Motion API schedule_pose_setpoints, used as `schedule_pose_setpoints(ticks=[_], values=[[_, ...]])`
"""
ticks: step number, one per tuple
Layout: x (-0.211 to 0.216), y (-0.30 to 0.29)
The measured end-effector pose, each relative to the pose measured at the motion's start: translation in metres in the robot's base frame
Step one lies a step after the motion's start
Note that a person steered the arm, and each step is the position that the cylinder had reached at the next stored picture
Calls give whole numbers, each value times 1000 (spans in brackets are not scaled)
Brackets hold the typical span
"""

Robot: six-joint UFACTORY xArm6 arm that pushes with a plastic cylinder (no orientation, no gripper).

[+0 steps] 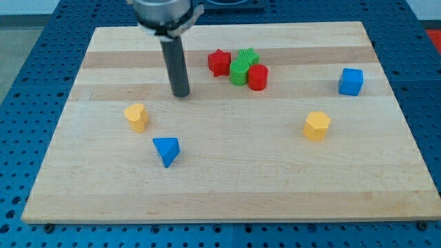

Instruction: Move the yellow heart to the top left of the blue triangle

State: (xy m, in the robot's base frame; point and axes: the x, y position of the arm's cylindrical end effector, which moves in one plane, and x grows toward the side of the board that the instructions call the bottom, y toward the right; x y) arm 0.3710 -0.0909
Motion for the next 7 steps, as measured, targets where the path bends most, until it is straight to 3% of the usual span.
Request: schedule_pose_setpoints(ticks=[1, 3, 5, 7], values=[[-7, -58], [36, -126], [53, -118], [155, -68]])
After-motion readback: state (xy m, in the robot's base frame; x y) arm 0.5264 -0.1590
